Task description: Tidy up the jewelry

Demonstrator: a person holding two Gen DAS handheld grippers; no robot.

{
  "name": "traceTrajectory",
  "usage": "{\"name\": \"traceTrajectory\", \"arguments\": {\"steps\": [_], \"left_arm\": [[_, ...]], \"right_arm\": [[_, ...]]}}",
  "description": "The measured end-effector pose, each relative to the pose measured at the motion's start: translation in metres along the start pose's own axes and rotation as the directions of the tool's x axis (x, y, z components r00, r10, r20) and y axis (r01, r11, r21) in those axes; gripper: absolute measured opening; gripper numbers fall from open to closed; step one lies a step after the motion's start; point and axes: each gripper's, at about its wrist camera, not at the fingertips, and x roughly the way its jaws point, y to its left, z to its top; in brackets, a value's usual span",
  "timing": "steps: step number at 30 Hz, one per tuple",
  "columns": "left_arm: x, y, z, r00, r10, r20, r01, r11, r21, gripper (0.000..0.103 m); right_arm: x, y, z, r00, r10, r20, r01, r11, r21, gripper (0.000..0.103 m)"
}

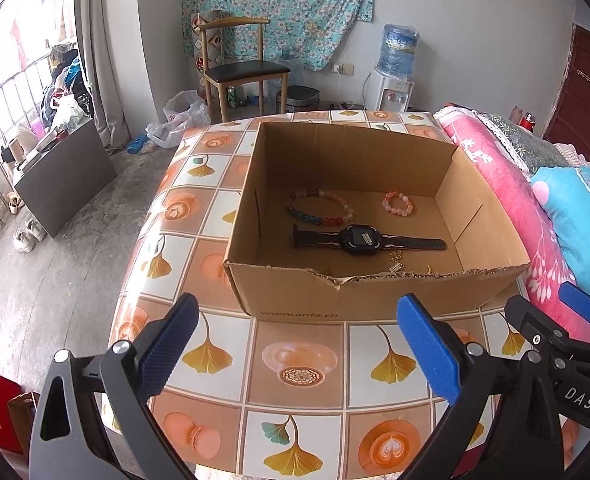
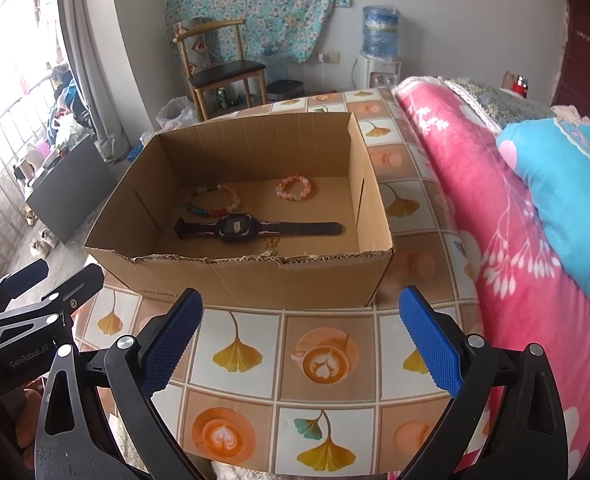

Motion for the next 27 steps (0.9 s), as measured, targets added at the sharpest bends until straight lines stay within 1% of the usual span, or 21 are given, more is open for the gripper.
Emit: {"name": "traceTrajectory", "arguments": {"steps": [27], "left_arm": [[0.0042,-0.0016,-0.0020,1.000,-0.008,-0.005,0.008,1.000,-0.001,0.098]], "right_arm": [[0.0021,-0.0055,-0.0022,1.000,0.001,-0.005,-0.001,1.000,0.009,0.095]]}}
